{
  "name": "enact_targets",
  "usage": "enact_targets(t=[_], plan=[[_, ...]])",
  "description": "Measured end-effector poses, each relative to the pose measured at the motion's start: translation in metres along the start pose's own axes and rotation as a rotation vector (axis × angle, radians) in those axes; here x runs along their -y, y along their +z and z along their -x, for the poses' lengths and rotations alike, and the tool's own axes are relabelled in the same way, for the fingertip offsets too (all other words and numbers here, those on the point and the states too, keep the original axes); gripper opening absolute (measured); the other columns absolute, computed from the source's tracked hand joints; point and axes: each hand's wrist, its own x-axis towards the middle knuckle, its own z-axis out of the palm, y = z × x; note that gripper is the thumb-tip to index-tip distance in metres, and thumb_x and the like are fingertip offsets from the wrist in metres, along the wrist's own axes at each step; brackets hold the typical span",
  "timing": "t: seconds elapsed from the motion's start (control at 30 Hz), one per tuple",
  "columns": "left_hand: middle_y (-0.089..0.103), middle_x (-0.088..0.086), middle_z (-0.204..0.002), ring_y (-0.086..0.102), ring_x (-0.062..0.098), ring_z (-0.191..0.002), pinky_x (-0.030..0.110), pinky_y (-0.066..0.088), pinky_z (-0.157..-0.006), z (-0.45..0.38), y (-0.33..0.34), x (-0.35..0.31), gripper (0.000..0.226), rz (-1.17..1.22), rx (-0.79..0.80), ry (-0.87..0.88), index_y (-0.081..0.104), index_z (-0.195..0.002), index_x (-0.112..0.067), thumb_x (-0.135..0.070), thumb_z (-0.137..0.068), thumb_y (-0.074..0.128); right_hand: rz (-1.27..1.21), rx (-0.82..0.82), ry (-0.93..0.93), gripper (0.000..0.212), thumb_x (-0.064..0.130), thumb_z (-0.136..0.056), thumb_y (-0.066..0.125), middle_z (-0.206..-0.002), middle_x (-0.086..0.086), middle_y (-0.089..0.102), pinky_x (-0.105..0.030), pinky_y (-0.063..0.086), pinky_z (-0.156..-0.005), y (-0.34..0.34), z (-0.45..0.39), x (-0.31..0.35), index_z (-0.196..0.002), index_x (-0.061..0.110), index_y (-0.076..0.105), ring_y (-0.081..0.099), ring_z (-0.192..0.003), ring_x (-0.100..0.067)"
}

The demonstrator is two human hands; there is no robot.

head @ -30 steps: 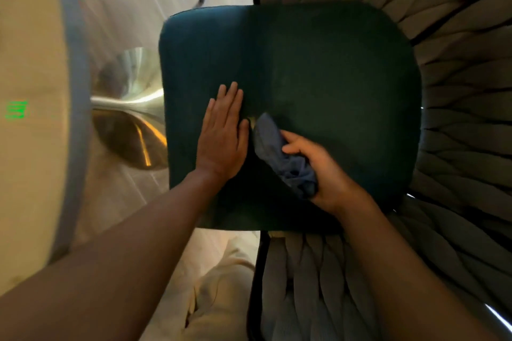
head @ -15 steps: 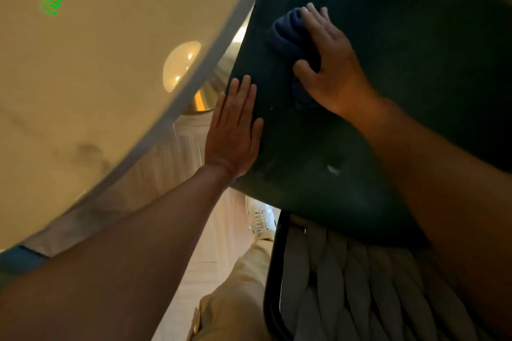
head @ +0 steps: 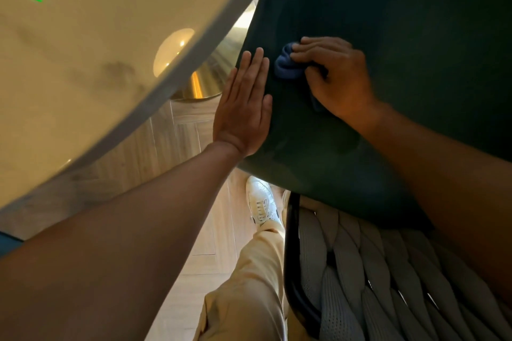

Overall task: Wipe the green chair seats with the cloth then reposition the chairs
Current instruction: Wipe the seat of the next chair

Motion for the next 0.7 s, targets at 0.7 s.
enact_targets(t=[0.7], plan=[[0.013,0.015,-0.169,0.009,0.029,-0.157,0.047,0.011,-0.127,-0.048,-0.006,-0.05,0.065,-0.142,0.083,0.178,0.02,-0.16,-0.002,-0.032,-0.104,0.033,-0.259,-0.337,0.556,0.034,0.002,-0.087,0.05,-0.108,-0.001,0.074,-0.018,0.052,-0.093,-0.074,0.029,-0.01,-0.108,0.013,0.075,0.069,-0.099,-0.001]])
